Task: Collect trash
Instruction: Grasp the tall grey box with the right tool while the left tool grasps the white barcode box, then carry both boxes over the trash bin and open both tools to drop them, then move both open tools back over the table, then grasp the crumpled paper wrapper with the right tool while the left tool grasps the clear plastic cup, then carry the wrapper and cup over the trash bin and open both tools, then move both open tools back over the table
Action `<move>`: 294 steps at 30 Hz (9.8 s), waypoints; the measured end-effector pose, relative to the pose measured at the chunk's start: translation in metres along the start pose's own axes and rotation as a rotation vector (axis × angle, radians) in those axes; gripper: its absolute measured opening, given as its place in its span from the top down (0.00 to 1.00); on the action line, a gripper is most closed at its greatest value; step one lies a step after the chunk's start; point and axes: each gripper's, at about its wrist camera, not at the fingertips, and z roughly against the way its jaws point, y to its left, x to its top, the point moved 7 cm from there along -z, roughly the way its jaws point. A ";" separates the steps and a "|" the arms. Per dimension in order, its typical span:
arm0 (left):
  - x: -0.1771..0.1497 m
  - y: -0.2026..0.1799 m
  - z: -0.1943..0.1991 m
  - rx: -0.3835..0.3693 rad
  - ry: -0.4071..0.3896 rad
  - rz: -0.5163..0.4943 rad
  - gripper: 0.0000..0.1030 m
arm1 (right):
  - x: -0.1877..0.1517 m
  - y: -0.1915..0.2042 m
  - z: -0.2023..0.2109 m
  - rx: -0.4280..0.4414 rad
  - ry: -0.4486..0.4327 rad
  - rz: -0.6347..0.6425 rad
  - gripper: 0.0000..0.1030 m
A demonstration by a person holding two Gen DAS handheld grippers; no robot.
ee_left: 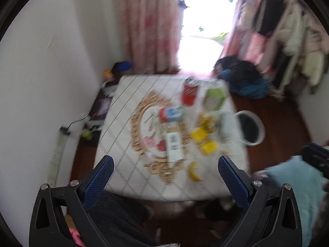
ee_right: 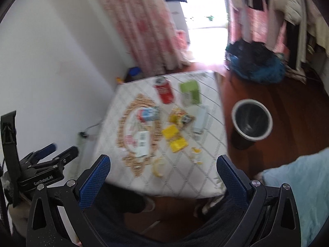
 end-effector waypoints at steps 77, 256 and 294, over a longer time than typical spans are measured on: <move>0.129 -0.262 -0.152 -0.287 0.083 -0.204 0.59 | 0.123 -0.260 -0.123 -0.145 0.021 -0.265 0.65; 0.136 -0.466 -0.341 -0.475 0.438 -0.282 0.78 | 0.091 -0.473 -0.272 -0.286 0.202 -0.536 0.67; 0.133 -0.388 -0.244 -0.168 0.106 -0.408 0.06 | 0.078 -0.416 -0.163 -0.461 0.087 -0.445 0.01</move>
